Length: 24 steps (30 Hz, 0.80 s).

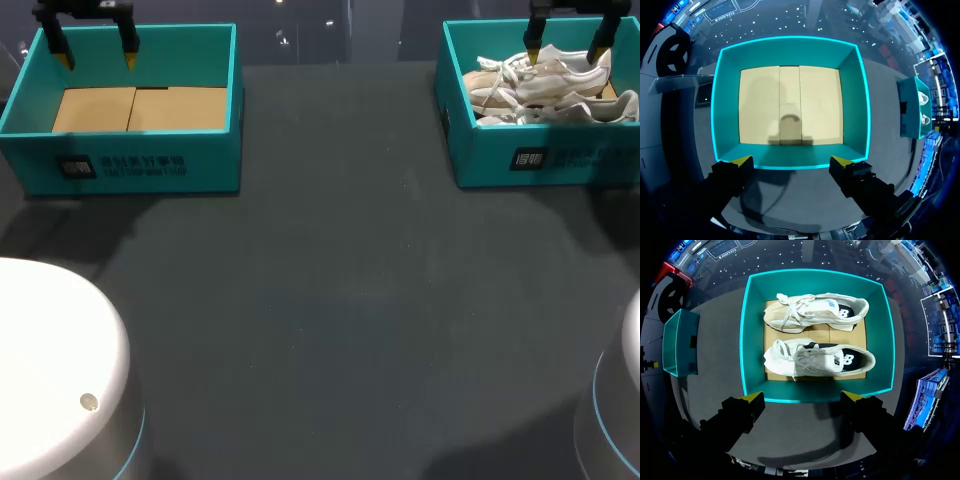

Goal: Take the shoe out of the shoebox, open the shoe tongue, remove and reinsert the insole, then place the shoe into the shoebox

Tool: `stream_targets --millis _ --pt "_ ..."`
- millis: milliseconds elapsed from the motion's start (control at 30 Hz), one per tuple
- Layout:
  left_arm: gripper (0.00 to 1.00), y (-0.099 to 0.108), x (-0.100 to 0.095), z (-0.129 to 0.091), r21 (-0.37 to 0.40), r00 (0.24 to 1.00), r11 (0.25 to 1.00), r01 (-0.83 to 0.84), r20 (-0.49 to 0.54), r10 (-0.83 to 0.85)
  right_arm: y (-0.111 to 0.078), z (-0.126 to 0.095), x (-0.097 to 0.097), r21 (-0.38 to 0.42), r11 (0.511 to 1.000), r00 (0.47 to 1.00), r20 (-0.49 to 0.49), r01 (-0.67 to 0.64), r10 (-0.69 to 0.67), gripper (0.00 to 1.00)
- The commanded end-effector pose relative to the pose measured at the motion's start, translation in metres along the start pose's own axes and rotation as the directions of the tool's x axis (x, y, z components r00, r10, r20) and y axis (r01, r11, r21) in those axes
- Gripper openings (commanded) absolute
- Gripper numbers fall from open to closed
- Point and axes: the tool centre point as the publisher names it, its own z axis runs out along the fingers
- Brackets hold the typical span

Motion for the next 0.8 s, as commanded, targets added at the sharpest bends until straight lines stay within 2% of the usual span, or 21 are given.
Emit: stream_targets --millis 33,500,633,800 --pt "1.0 0.0 0.0 0.0 0.0 1.0 1.0 0.0 0.001 0.0 0.0 0.0 0.0 0.001 1.0 1.0 0.0 0.0 0.0 1.0" --pt "1.0 0.0 0.0 0.0 0.0 1.0 1.0 0.0 0.001 0.0 0.0 0.0 0.0 0.001 1.0 1.0 0.0 0.0 0.0 1.0" --pt "1.0 0.0 0.0 0.0 0.0 1.0 1.0 0.0 0.001 0.0 0.0 0.003 -0.009 -0.005 1.0 0.999 0.041 -0.011 0.012 1.0" --pt "1.0 0.0 0.0 0.0 0.0 1.0 1.0 0.0 0.001 0.0 0.001 0.007 -0.031 -0.021 1.0 0.997 0.076 -0.02 0.022 1.0"
